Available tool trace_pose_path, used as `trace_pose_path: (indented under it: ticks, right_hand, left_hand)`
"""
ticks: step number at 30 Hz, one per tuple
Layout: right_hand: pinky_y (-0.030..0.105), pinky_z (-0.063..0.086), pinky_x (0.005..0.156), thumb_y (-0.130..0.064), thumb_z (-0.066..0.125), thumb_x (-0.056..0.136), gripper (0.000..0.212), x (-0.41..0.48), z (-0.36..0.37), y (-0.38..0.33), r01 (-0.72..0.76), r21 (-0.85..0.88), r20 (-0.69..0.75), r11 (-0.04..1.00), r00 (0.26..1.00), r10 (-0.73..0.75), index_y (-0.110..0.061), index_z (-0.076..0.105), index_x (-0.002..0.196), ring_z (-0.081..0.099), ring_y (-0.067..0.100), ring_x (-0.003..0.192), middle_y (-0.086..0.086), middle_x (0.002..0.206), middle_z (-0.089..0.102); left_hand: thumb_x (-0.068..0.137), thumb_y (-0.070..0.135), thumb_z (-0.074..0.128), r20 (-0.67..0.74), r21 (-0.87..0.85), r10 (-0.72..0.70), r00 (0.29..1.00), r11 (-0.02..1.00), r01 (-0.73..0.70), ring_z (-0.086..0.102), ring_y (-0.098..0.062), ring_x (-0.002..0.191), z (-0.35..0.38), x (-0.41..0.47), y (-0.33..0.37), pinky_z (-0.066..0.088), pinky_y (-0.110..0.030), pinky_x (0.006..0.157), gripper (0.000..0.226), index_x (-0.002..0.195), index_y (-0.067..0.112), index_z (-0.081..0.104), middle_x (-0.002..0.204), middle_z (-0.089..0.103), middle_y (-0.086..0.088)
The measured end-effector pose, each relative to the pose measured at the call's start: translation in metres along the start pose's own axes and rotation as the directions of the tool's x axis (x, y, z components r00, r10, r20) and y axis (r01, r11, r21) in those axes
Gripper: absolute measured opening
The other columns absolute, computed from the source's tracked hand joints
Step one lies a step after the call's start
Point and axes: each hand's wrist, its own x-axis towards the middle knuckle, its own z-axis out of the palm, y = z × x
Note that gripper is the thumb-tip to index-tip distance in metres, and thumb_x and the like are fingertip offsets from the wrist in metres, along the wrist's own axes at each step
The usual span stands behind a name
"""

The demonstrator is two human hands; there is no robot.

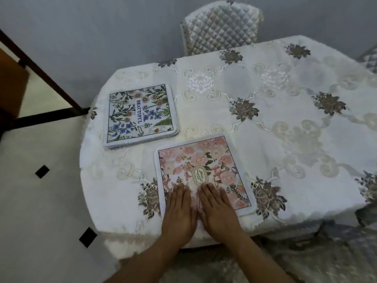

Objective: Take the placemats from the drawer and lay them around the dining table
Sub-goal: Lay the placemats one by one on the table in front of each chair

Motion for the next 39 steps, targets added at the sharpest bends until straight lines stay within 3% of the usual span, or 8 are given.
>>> trace_pose_path:
  ticks: [5, 9, 14, 17, 21, 25, 32, 39]
  right_hand:
    - [0.046, 0.01, 0.12, -0.047, 0.025, 0.1, 0.065, -0.019, -0.004, 0.054, -0.071, 0.01, -0.032, 0.997, 0.997, 0.071, -0.016, 0.011, 0.155, 0.002, 0.021, 0.151, 0.003, 0.163, 0.01]
    - [0.041, 0.007, 0.121, -0.047, 0.023, 0.099, 0.065, -0.028, -0.018, 0.104, -0.153, 0.003, -0.03, 0.988, 0.988, 0.153, -0.014, 0.014, 0.154, 0.005, 0.024, 0.151, 0.006, 0.162, 0.009]
    - [0.044, 0.005, 0.12, -0.047, 0.021, 0.099, 0.064, -0.024, -0.029, 0.104, -0.12, -0.025, 0.011, 0.992, 0.993, 0.12, -0.013, 0.018, 0.153, 0.008, 0.025, 0.15, 0.008, 0.161, 0.016]
    - [0.046, 0.002, 0.119, -0.044, 0.023, 0.1, 0.062, 0.014, -0.04, 0.09, 0.003, -0.024, -0.007, 1.0, 1.0, -0.003, -0.011, 0.021, 0.153, 0.009, 0.027, 0.15, 0.008, 0.16, 0.015]
    - [0.043, -0.005, 0.122, -0.043, 0.014, 0.099, 0.063, 0.103, -0.054, 0.058, 0.131, 0.003, 0.02, 0.991, 0.991, -0.131, -0.013, 0.009, 0.155, -0.004, 0.023, 0.151, 0.006, 0.163, 0.004]
    - [0.043, 0.001, 0.123, -0.035, 0.021, 0.1, 0.06, 0.169, -0.053, 0.043, 0.146, 0.021, 0.09, 0.989, 0.985, -0.148, -0.017, 0.007, 0.155, -0.003, 0.021, 0.151, 0.004, 0.164, 0.007]
    - [0.041, -0.003, 0.122, -0.038, 0.019, 0.101, 0.059, 0.182, -0.03, 0.052, 0.196, -0.046, 0.018, 0.98, 0.981, -0.195, -0.016, 0.011, 0.155, 0.0, 0.019, 0.151, 0.004, 0.163, 0.013]
    - [0.041, 0.004, 0.122, -0.049, 0.015, 0.099, 0.065, 0.173, -0.036, 0.09, 0.139, -0.032, -0.038, 0.99, 0.989, -0.14, -0.015, 0.015, 0.155, 0.006, 0.019, 0.151, 0.005, 0.162, 0.016]
  left_hand:
    - [0.102, 0.047, 0.018, -0.009, 0.008, -0.059, 0.998, 0.998, 0.059, -0.001, -0.022, 0.152, 0.008, -0.005, -0.007, 0.003, -0.038, 0.122, 0.065, 0.155, 0.01, 0.013, 0.163, 0.009, -0.01]
    - [0.102, 0.05, 0.016, 0.011, 0.003, -0.118, 0.993, 0.993, 0.118, -0.005, -0.02, 0.151, 0.01, -0.008, -0.014, 0.0, -0.038, 0.122, 0.067, 0.155, 0.012, 0.004, 0.164, 0.002, -0.01]
    - [0.1, 0.057, 0.013, 0.04, -0.035, -0.173, 0.984, 0.984, 0.174, -0.014, -0.023, 0.15, 0.008, 0.0, -0.011, -0.009, -0.036, 0.12, 0.074, 0.154, 0.01, -0.008, 0.162, -0.015, -0.012]
    - [0.098, 0.06, 0.006, 0.013, -0.065, -0.17, 0.985, 0.983, 0.17, -0.023, -0.022, 0.148, -0.002, 0.037, -0.013, -0.017, -0.034, 0.119, 0.076, 0.152, 0.012, -0.015, 0.159, -0.024, -0.01]
    - [0.101, 0.048, 0.012, -0.026, -0.067, -0.135, 0.991, 0.989, 0.133, -0.017, -0.025, 0.149, -0.02, 0.109, -0.012, -0.014, -0.035, 0.119, 0.068, 0.154, 0.008, -0.003, 0.162, -0.012, -0.011]
    - [0.1, 0.032, 0.029, 0.016, 0.009, -0.097, 0.995, 0.995, 0.097, -0.012, -0.031, 0.15, -0.022, 0.159, -0.016, -0.01, -0.04, 0.121, 0.066, 0.154, 0.006, 0.002, 0.163, -0.002, -0.017]
    - [0.1, 0.039, 0.016, -0.106, 0.039, -0.076, 0.991, 0.996, 0.081, 0.016, -0.028, 0.15, -0.011, 0.167, -0.035, 0.005, -0.041, 0.122, 0.061, 0.151, 0.007, 0.024, 0.158, 0.028, -0.016]
    - [0.1, 0.048, 0.018, -0.082, 0.024, -0.073, 0.994, 0.997, 0.075, -0.006, -0.02, 0.15, -0.014, 0.155, -0.064, -0.003, -0.037, 0.122, 0.067, 0.155, 0.012, 0.007, 0.164, 0.008, -0.01]
